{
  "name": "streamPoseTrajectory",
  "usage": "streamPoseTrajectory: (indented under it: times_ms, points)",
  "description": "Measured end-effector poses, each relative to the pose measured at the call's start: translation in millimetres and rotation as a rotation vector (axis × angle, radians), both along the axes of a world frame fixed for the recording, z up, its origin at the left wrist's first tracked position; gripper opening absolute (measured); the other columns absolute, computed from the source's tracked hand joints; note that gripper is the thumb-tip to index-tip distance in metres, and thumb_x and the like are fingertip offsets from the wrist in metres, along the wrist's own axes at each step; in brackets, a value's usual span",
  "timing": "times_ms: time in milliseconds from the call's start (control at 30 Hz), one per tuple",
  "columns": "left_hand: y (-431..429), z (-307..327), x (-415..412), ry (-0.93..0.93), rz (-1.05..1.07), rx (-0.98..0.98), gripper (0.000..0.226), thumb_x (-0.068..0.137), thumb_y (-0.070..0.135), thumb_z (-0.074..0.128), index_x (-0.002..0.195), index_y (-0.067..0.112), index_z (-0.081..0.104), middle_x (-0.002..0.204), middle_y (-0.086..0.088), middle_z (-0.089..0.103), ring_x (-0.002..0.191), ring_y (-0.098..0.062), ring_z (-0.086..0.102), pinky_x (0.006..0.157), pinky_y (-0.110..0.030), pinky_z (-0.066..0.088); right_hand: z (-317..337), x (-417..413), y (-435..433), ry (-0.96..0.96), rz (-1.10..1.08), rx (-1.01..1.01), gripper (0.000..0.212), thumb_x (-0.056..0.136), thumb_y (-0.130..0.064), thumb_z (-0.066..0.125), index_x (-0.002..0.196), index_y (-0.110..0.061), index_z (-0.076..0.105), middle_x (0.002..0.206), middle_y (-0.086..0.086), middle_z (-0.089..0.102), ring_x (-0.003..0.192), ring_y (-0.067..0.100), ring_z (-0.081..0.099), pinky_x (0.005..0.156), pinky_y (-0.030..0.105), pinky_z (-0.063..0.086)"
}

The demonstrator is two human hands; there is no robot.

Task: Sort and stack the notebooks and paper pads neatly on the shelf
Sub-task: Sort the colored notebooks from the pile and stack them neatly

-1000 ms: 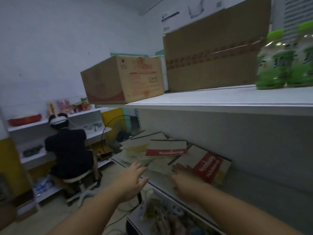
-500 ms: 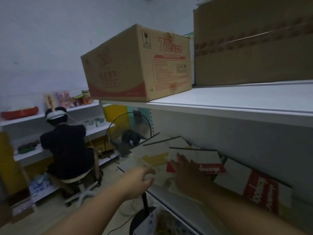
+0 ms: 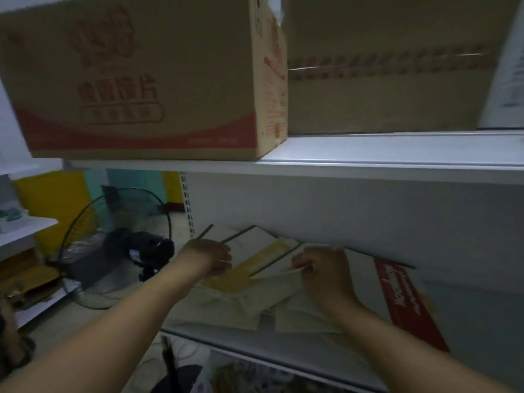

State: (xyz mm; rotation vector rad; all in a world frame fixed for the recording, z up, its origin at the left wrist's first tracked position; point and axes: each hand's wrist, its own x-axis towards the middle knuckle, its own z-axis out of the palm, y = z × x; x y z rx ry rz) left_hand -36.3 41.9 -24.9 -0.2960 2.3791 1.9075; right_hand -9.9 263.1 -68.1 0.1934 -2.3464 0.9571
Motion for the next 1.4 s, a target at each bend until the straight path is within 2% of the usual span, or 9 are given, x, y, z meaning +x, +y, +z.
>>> streamPoseTrajectory:
  times_ms: [100,267,400,567,867,1033,1167,1300,1400]
  points:
    - [9.7,-1.7,-1.6,-0.079,-0.071,0.276,0.041,0.095,0.031,0.053,0.116,-0.003,0.056,0.101,-0.017,0.065,0.092,-0.031,0.065,0.079,-0.038,0.054,20.9,8.6,10.2,0.049,0.106,-0.473,0.036,0.072,0.01,0.066,0.067,-0.025,0.074,0.091,-0.018,0.065,0.105,0.005,0.058,0.086,0.005,0.039]
    - [43.2,4.4,4.2,-0.222,-0.377,0.537,0.033,0.089,0.024,0.057,0.118,0.009,0.064,0.111,-0.016,0.069,0.101,-0.031,0.064,0.085,-0.043,0.053,25.3,31.3,23.7,0.252,0.313,-0.174,0.03,0.071,0.003,0.074,0.078,-0.026,0.07,0.125,-0.032,0.048,0.12,-0.018,0.041,0.099,0.006,0.034]
    - [59.5,2.9,1.3,-0.086,-0.327,0.371,0.032,0.089,-0.002,0.052,0.116,0.014,0.061,0.106,-0.012,0.068,0.094,-0.028,0.064,0.078,-0.039,0.053,14.5,41.3,61.9,-0.356,-0.024,0.129,0.063,0.093,-0.028,0.056,0.148,-0.028,0.025,0.156,-0.013,0.003,0.145,0.003,0.002,0.115,0.018,0.007]
    - [56.8,-1.5,1.3,-0.089,-0.284,0.337,0.034,0.083,-0.008,0.044,0.104,0.013,0.061,0.096,-0.013,0.065,0.087,-0.031,0.062,0.071,-0.039,0.052,-33.9,44.3,92.6,-0.917,-0.164,0.469,0.119,0.062,-0.092,0.029,0.151,-0.021,-0.008,0.157,0.005,-0.021,0.145,0.023,-0.016,0.119,0.041,-0.001]
    - [59.9,-6.0,5.5,-0.044,-0.184,0.125,0.034,0.083,-0.006,0.049,0.11,0.013,0.059,0.091,-0.01,0.062,0.082,-0.028,0.058,0.064,-0.032,0.047,-31.1,56.9,104.7,-0.867,-0.023,0.503,0.093,0.08,-0.075,0.037,0.151,-0.026,0.002,0.158,-0.004,-0.011,0.146,0.015,-0.007,0.118,0.032,0.002]
    - [56.1,-11.2,8.9,-0.053,-0.148,0.136,0.032,0.087,0.005,0.052,0.118,0.013,0.06,0.104,-0.015,0.065,0.098,-0.035,0.061,0.091,-0.048,0.049,-18.8,64.7,90.7,-0.423,-0.147,0.132,0.064,0.088,-0.059,0.018,0.146,-0.033,0.027,0.154,-0.015,0.017,0.142,0.006,0.019,0.106,0.012,0.012]
    - [89.7,-14.4,22.5,-0.037,-0.254,0.198,0.017,0.095,0.027,0.054,0.108,0.019,0.061,0.101,-0.012,0.07,0.092,-0.031,0.067,0.078,-0.043,0.056,3.7,54.7,44.8,-0.273,0.092,0.289,0.047,0.101,-0.026,0.037,0.147,-0.029,0.028,0.155,-0.017,0.01,0.145,0.011,0.008,0.119,0.03,0.012]
    - [99.3,-18.0,29.3,-0.042,-0.224,0.191,0.018,0.093,0.007,0.055,0.109,0.011,0.06,0.094,-0.014,0.071,0.082,-0.032,0.069,0.052,-0.035,0.056,1.2,61.2,29.2,-0.45,0.337,0.373,0.07,0.09,-0.055,0.048,0.149,-0.037,0.013,0.157,-0.017,-0.004,0.143,0.004,-0.007,0.116,0.028,-0.002]
    - [75.5,-16.5,25.3,-0.012,-0.212,0.191,0.024,0.091,0.007,0.057,0.114,0.013,0.058,0.101,-0.011,0.07,0.092,-0.032,0.066,0.074,-0.042,0.055,-17.5,54.7,64.2,-0.52,0.091,0.302,0.08,0.084,-0.065,0.048,0.147,-0.044,0.003,0.155,-0.015,-0.018,0.143,0.01,-0.018,0.117,0.038,-0.008]
